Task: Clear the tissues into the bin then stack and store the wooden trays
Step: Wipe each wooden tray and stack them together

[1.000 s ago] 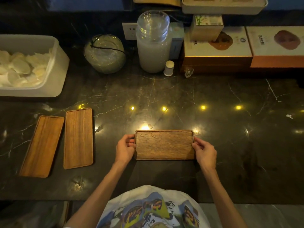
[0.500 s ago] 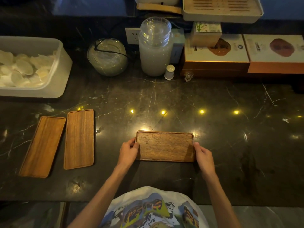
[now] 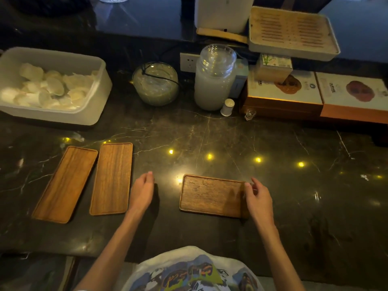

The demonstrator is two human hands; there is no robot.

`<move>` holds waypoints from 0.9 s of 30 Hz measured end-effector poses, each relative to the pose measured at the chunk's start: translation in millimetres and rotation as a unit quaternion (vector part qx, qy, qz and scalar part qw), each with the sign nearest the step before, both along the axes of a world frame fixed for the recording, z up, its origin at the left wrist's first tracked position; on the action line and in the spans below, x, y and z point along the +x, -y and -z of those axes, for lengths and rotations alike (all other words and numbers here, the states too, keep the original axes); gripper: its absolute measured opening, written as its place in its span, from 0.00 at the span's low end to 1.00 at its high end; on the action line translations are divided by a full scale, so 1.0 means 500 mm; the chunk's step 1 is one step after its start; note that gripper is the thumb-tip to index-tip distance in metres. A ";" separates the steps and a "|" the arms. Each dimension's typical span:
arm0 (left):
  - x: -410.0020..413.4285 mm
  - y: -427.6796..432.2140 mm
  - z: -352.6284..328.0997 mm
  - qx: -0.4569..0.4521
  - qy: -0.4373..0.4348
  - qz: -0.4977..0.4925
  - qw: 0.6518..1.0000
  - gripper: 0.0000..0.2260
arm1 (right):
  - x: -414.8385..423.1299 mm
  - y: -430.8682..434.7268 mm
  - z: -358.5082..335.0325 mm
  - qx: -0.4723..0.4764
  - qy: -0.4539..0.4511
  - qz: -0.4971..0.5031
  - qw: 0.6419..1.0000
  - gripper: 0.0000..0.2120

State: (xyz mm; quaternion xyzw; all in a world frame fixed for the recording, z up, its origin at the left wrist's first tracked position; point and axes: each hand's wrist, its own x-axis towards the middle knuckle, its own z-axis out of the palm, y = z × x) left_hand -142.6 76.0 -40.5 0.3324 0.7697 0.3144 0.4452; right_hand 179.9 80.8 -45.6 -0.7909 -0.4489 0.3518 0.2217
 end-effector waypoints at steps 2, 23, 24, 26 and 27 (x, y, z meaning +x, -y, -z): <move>-0.064 -0.001 -0.012 0.009 -0.008 -0.045 0.999 0.15 | -0.054 -0.046 -0.021 0.019 0.006 -0.068 0.997 0.23; -0.225 0.143 0.069 -0.117 0.124 -0.446 0.879 0.32 | -0.787 -0.340 0.020 -0.033 0.136 -0.599 0.789 0.27; -0.220 0.143 0.070 -0.110 0.140 -0.447 0.877 0.31 | -0.794 -0.340 0.026 -0.048 0.141 -0.601 0.786 0.29; -0.213 0.142 0.069 -0.101 0.160 -0.450 0.873 0.30 | -0.799 -0.335 0.036 -0.062 0.156 -0.602 0.780 0.31; -0.212 0.140 0.069 -0.098 0.166 -0.456 0.869 0.30 | -0.798 -0.332 0.040 -0.057 0.161 -0.600 0.781 0.30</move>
